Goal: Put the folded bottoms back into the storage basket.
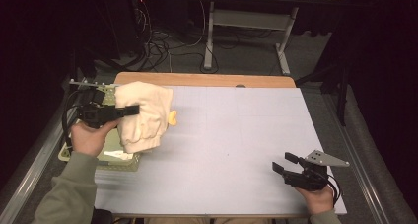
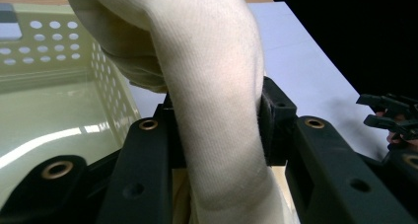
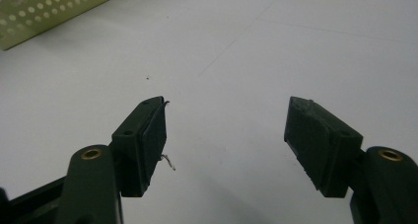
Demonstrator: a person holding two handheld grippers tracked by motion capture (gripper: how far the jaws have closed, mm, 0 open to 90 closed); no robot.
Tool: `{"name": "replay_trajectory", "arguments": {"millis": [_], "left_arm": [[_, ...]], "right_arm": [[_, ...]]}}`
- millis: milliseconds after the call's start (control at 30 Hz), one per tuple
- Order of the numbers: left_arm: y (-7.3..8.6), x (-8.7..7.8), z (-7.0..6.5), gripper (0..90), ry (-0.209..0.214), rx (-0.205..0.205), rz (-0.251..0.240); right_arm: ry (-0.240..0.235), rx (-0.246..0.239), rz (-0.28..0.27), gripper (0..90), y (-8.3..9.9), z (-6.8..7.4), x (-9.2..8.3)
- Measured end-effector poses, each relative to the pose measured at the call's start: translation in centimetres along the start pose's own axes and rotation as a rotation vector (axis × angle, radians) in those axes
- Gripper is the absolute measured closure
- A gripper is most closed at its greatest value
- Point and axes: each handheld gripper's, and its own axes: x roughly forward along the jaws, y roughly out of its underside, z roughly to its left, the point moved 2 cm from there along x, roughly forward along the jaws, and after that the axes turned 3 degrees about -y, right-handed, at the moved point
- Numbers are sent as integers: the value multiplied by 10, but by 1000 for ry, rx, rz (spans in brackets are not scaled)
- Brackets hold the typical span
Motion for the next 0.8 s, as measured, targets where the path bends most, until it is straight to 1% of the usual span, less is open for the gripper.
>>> {"name": "replay_trajectory", "arguments": {"millis": [267, 367, 400, 467, 567, 633, 800], "left_arm": [[3, -9, 7, 628, -5, -25, -25], [4, -13, 9, 628, -13, -31, -29], [4, -14, 10, 628, -13, -39, -36], [4, -18, 12, 628, -15, -42, -42], [4, -24, 14, 628, -14, -52, -64], [3, -28, 16, 628, -19, -59, -77], [3, -35, 21, 628, -47, -65, -84]], "right_arm": [[-5, -2, 0, 328, -2, 0, 2], [-10, -6, 1, 328, -2, 0, 4], [-10, -5, 2, 328, -3, 0, 4], [-13, -8, 2, 328, -3, 0, 5], [-17, -10, 3, 328, -4, 0, 6], [-18, -11, 3, 328, -4, 0, 7], [-20, -12, 3, 328, -4, 0, 7]]}}
